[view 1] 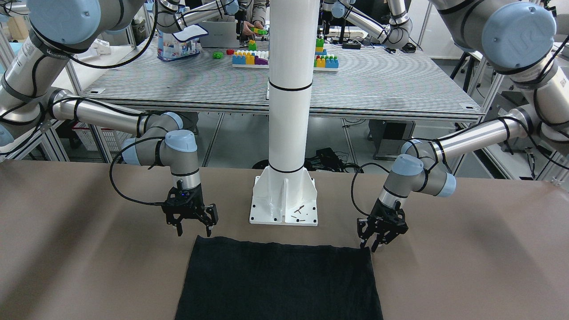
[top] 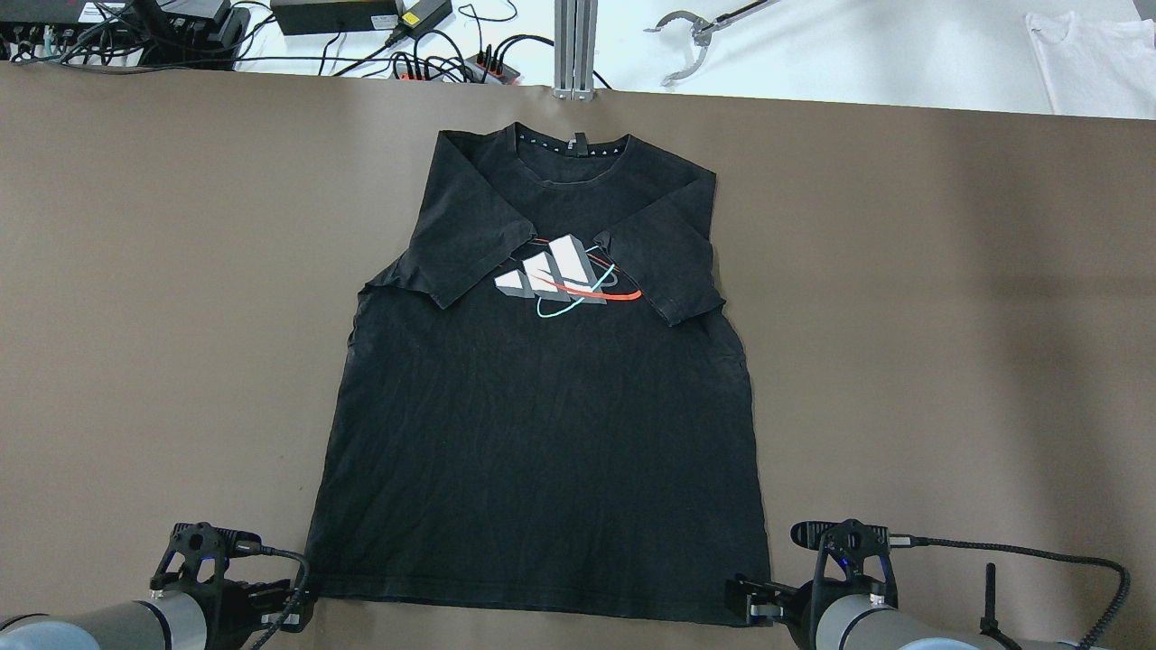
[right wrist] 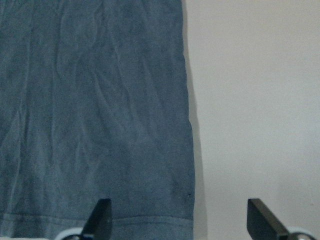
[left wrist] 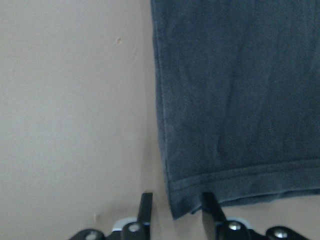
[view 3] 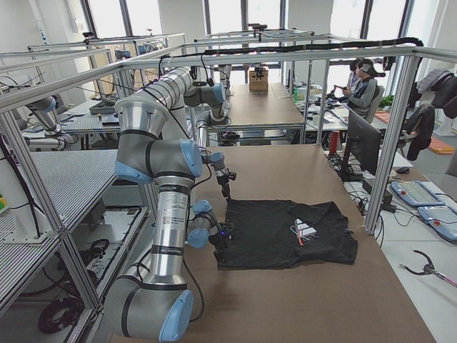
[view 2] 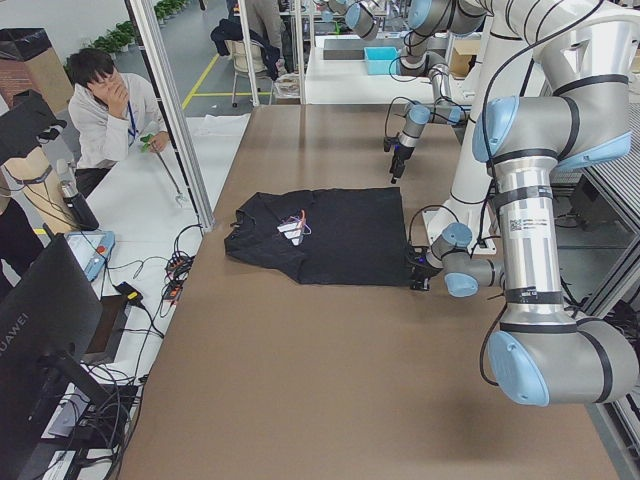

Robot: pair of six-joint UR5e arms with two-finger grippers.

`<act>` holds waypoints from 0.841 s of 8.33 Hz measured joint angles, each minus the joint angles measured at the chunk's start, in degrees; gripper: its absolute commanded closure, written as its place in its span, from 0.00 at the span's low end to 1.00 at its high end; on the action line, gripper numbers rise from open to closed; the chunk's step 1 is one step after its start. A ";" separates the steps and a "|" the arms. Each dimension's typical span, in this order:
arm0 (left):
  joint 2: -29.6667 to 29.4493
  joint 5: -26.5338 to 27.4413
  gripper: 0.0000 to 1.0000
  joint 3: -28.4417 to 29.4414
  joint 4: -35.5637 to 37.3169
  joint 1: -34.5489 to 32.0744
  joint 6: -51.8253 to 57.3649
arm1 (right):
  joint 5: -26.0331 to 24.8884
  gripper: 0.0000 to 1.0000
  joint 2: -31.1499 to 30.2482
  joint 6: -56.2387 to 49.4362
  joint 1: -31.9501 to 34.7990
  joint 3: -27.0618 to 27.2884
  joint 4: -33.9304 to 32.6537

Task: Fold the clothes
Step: 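Lower both grippers and pinch the two hem corners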

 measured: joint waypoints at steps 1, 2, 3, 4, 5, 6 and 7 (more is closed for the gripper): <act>-0.06 0.00 1.00 0.06 0.00 0.05 0.02 | 0.03 0.05 0.00 0.00 0.00 0.00 0.04; -0.08 0.03 1.00 0.08 0.00 0.08 0.02 | 0.04 0.05 0.00 -0.02 0.00 0.00 0.06; -0.10 0.06 1.00 0.09 0.00 0.10 0.03 | 0.02 0.05 0.00 -0.04 0.00 -0.01 0.08; -0.13 0.07 1.00 0.08 0.00 0.12 0.03 | 0.02 0.05 0.00 -0.05 0.00 -0.03 0.08; -0.17 0.07 1.00 0.06 0.00 0.11 0.03 | 0.03 0.05 0.00 -0.05 0.00 -0.08 0.08; -0.23 0.08 1.00 0.00 0.00 0.10 0.03 | 0.03 0.06 -0.03 -0.05 -0.10 -0.23 0.05; -0.27 0.08 1.00 -0.02 -0.04 0.10 0.03 | -0.09 0.09 -0.06 -0.01 -0.50 -0.48 0.02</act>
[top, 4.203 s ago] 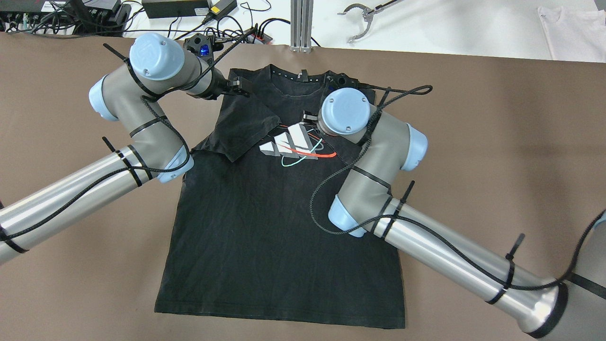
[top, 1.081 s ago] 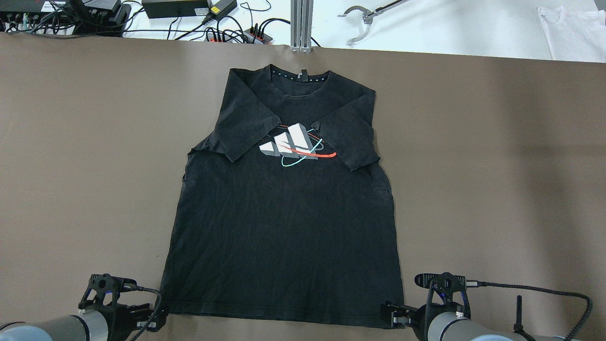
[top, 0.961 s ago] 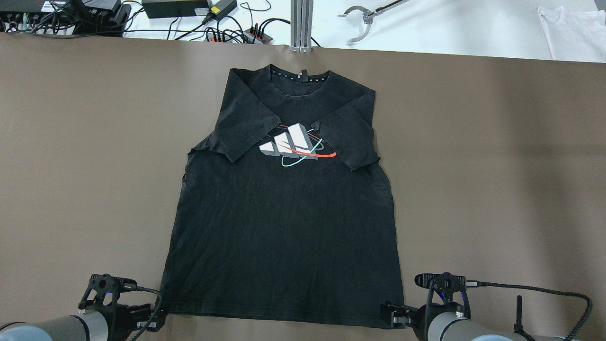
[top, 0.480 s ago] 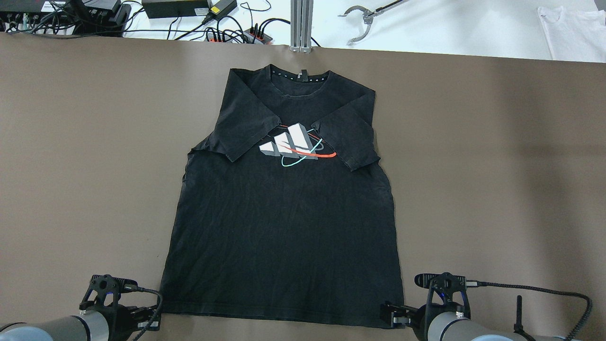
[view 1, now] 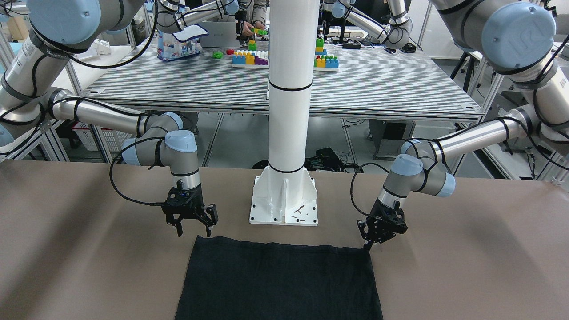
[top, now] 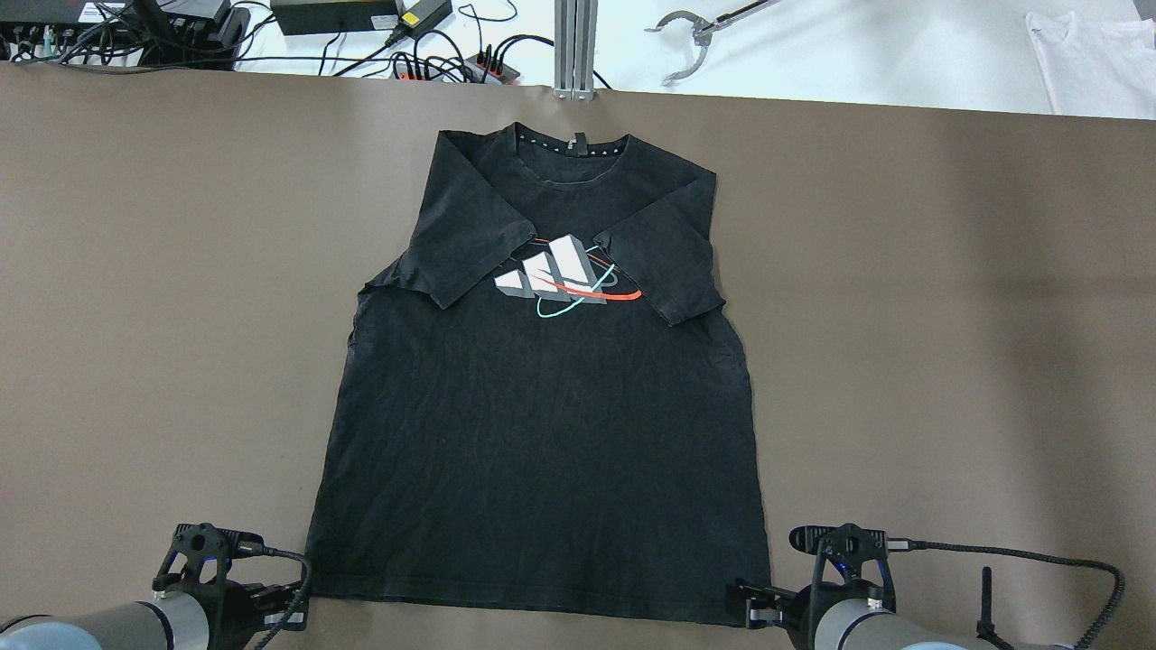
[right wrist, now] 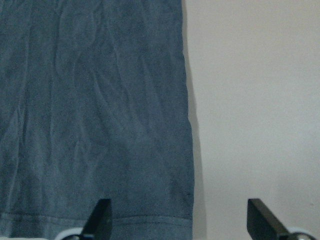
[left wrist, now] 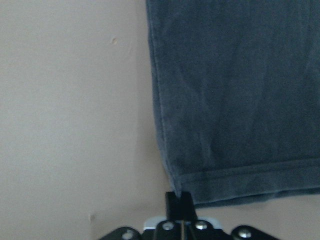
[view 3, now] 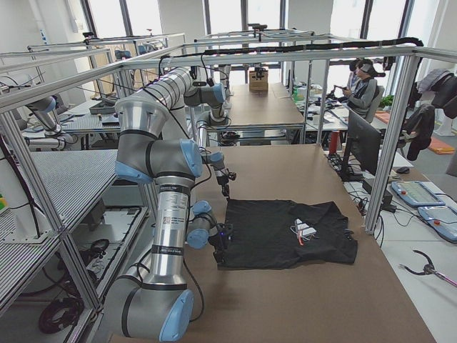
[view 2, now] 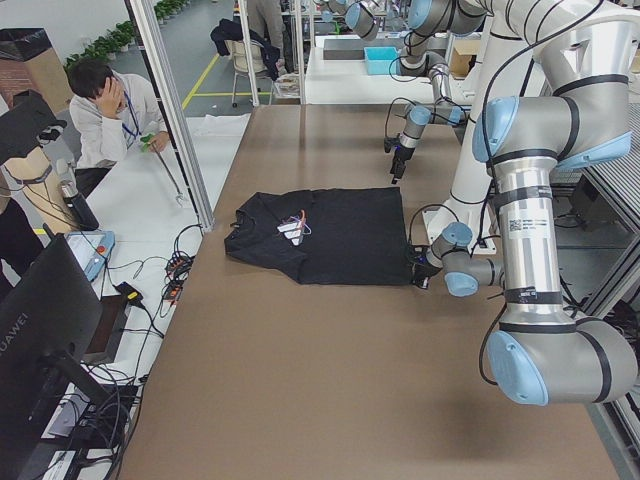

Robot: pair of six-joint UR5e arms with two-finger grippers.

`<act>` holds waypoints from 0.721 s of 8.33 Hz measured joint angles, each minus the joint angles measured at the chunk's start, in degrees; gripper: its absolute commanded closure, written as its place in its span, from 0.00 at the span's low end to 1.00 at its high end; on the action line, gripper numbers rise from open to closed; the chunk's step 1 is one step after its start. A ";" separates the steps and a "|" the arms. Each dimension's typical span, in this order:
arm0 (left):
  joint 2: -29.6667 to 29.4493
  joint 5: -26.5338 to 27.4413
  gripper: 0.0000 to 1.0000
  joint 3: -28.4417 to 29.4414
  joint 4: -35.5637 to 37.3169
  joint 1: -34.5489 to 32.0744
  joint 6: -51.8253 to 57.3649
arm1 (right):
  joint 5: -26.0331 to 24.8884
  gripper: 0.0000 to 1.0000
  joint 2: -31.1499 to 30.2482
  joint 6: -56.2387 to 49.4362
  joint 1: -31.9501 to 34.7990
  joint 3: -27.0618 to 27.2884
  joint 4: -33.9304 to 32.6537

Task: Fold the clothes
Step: 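Lower both grippers and pinch the two hem corners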

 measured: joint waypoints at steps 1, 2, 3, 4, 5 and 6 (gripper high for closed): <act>-0.06 0.00 1.00 -0.02 -0.02 -0.02 0.00 | -0.18 0.11 -0.02 0.07 -0.33 -0.66 0.00; -0.08 0.00 1.00 -0.03 -0.04 -0.01 0.00 | -0.34 0.14 -0.02 0.45 -0.54 -1.74 0.10; -0.11 0.00 1.00 -0.08 -0.05 0.00 0.00 | -0.50 0.17 -0.02 1.07 -0.70 -2.50 0.17; -0.15 0.00 1.00 -0.10 -0.05 0.01 0.00 | -1.08 0.19 -0.02 1.56 -1.28 -2.93 0.21; -0.15 0.00 1.00 -0.15 -0.05 0.02 0.00 | -2.25 0.21 0.05 2.05 -2.32 -3.15 0.23; -0.14 0.00 1.00 -0.14 -0.05 0.02 0.00 | -3.23 0.23 0.14 2.36 -3.17 -3.22 0.23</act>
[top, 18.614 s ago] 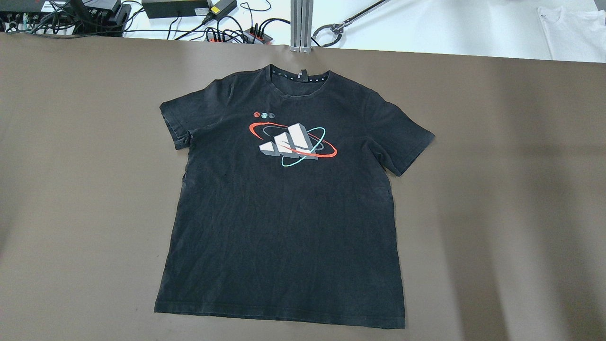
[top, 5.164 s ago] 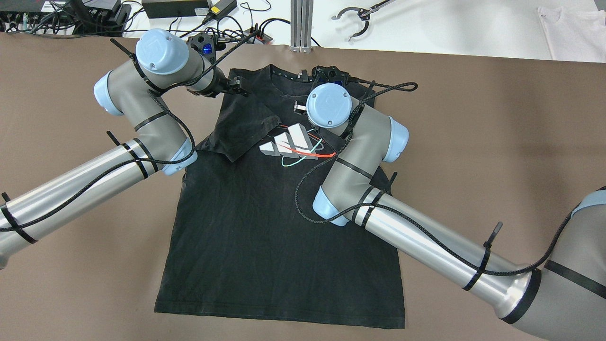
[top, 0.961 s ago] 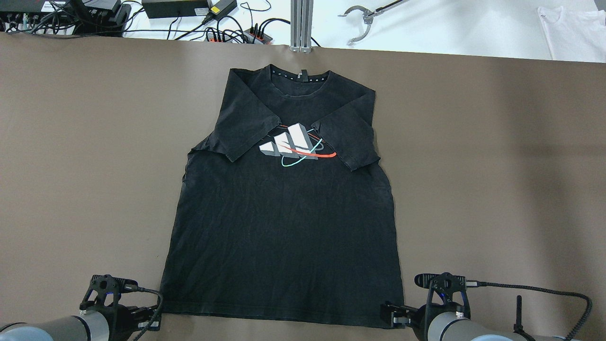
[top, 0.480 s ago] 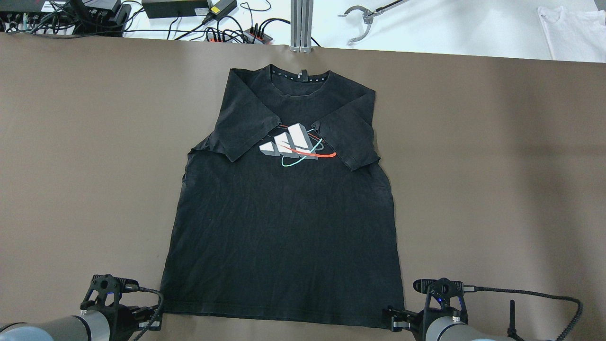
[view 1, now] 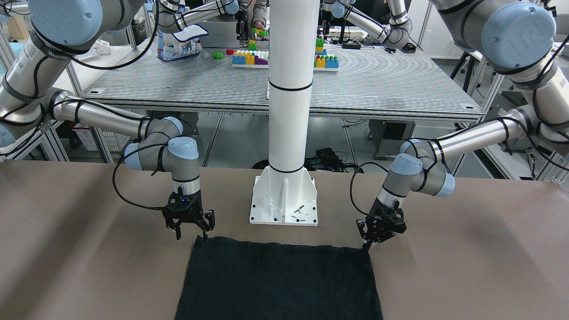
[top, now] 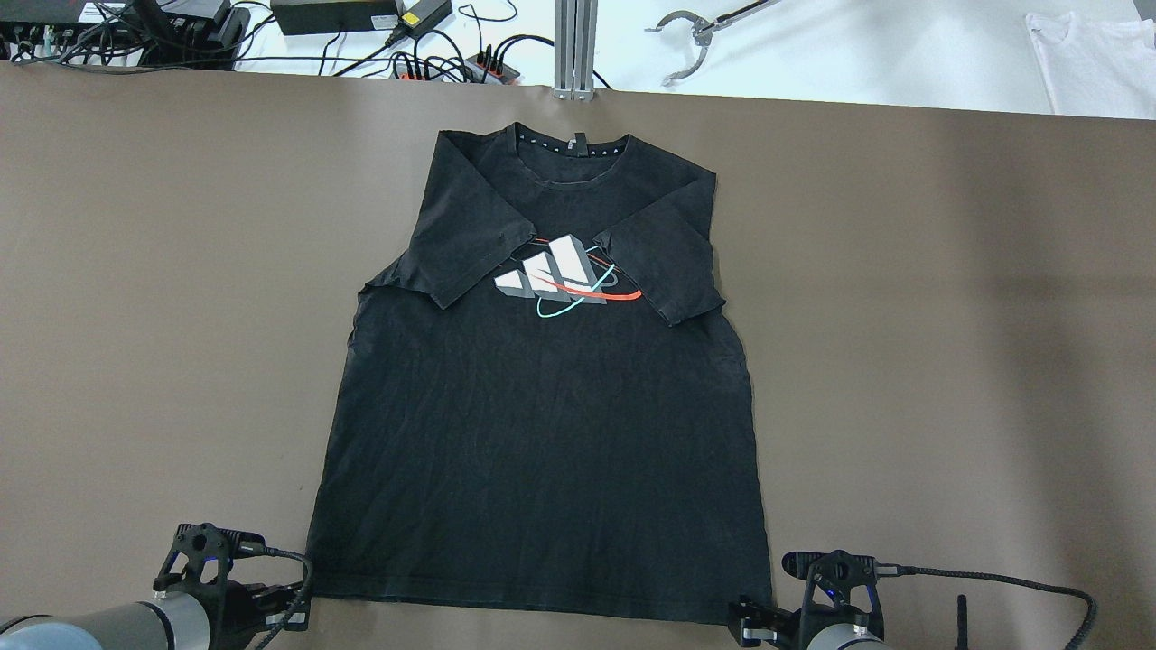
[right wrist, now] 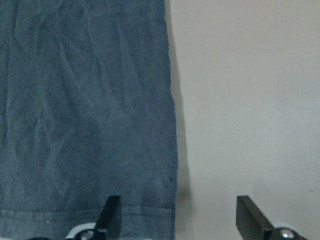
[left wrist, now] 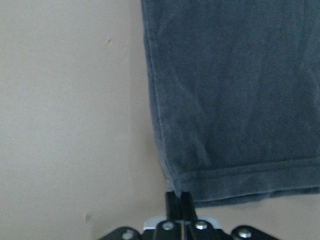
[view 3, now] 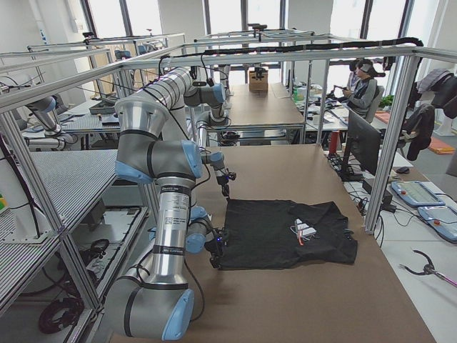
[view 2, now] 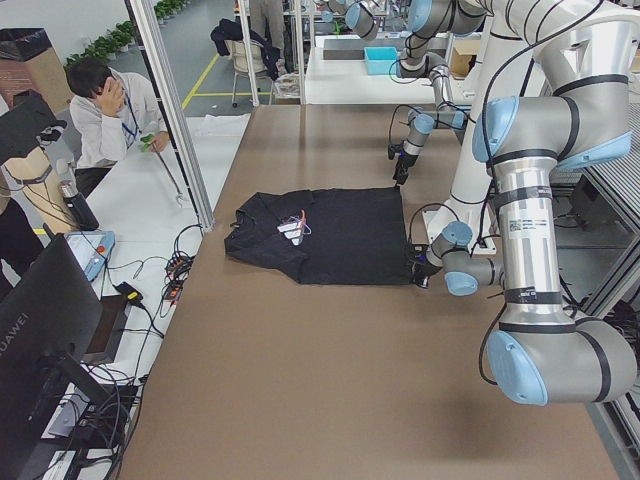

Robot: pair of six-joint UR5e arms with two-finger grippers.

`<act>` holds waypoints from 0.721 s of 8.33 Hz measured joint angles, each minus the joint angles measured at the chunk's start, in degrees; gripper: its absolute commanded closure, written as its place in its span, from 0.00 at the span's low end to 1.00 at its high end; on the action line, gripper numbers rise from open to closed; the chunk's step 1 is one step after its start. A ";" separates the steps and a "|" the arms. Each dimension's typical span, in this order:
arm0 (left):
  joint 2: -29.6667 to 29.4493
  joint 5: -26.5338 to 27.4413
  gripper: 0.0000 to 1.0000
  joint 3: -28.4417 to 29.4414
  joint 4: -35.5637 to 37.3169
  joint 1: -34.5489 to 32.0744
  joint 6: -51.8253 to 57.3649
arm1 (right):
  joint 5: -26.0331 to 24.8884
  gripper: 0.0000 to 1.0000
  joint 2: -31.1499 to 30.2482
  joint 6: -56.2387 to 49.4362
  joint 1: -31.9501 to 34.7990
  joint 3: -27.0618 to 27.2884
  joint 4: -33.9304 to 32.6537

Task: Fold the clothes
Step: 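Lower both grippers and pinch the two hem corners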

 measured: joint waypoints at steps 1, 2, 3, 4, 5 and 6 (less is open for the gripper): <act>0.01 0.00 1.00 0.00 0.00 0.00 0.00 | -0.50 0.24 0.01 0.15 -0.47 -0.07 0.00; 0.02 0.00 1.00 0.01 0.00 0.00 0.00 | -0.72 0.27 0.01 0.23 -0.72 -0.26 0.01; 0.02 0.00 1.00 0.02 0.00 0.00 0.00 | -0.81 0.30 0.02 0.25 -0.84 -0.43 0.01; 0.01 0.00 1.00 0.02 0.00 0.01 0.00 | -0.88 0.35 0.05 0.28 -1.02 -0.73 0.01; 0.01 0.00 1.00 0.02 0.00 0.00 0.00 | -0.94 0.42 0.07 0.30 -1.16 -1.00 0.01; 0.01 0.00 1.00 0.02 0.00 0.00 0.00 | -0.96 0.56 0.09 0.31 -1.35 -1.15 0.01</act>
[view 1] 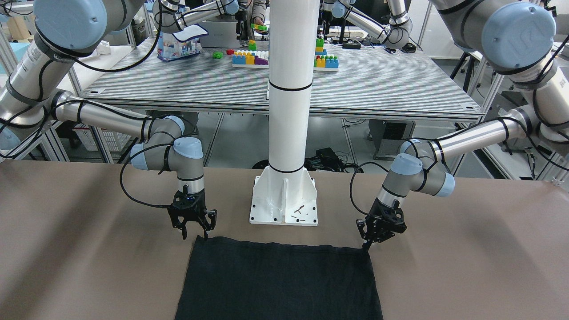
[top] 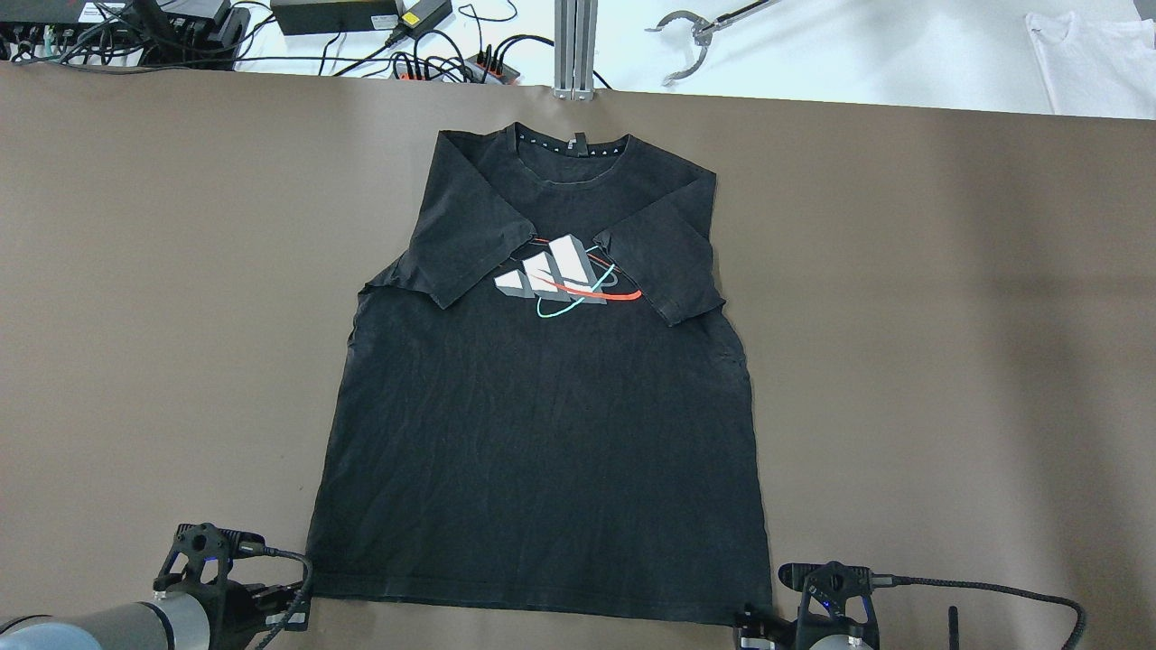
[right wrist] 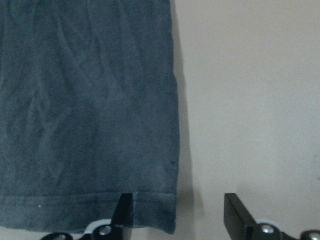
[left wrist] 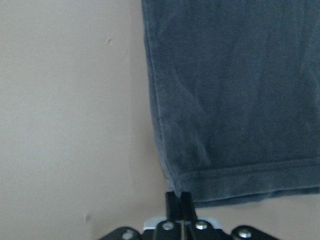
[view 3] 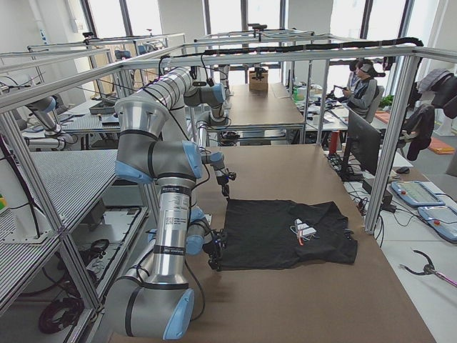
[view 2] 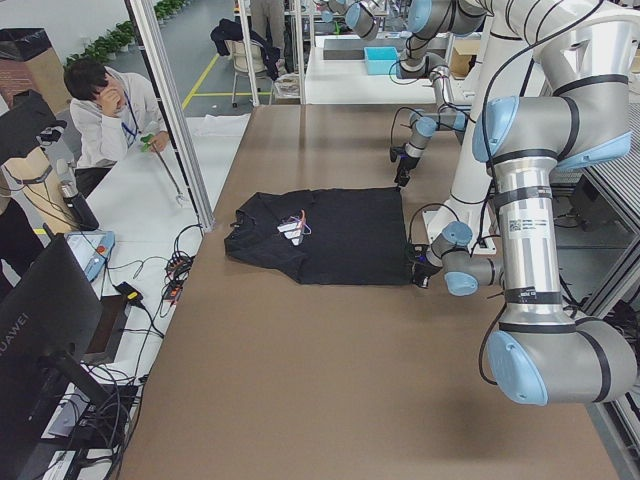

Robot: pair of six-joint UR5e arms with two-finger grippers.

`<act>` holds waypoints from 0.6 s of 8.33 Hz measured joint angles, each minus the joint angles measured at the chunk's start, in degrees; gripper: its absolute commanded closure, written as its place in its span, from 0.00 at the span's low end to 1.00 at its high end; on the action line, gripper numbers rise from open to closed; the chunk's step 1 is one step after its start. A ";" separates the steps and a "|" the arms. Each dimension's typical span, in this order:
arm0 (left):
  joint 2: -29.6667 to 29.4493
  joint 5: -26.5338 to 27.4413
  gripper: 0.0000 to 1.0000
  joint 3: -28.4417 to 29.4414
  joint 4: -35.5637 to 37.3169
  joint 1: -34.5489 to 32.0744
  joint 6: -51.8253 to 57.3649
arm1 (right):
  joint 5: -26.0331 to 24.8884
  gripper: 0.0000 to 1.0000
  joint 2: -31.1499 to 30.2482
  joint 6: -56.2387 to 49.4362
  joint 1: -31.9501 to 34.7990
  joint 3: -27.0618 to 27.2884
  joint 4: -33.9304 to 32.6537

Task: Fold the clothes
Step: 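Lower both grippers and pinch the two hem corners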

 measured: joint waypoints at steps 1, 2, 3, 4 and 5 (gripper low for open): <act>0.00 0.00 1.00 0.00 0.00 0.00 0.00 | -0.02 0.72 0.06 0.01 -0.29 -0.06 0.00; 0.02 0.00 1.00 0.00 0.00 0.00 0.00 | -0.01 0.88 0.12 0.01 -0.53 -0.07 0.00; 0.06 0.00 1.00 0.00 0.00 0.00 0.00 | 0.01 1.00 0.15 0.01 -0.63 -0.06 0.00; 0.08 0.00 1.00 0.00 0.00 0.00 0.00 | 0.01 1.00 0.17 0.03 -0.65 -0.04 0.00; 0.10 0.00 1.00 0.00 0.00 -0.03 0.00 | -0.02 1.00 0.18 0.27 -0.67 -0.02 0.00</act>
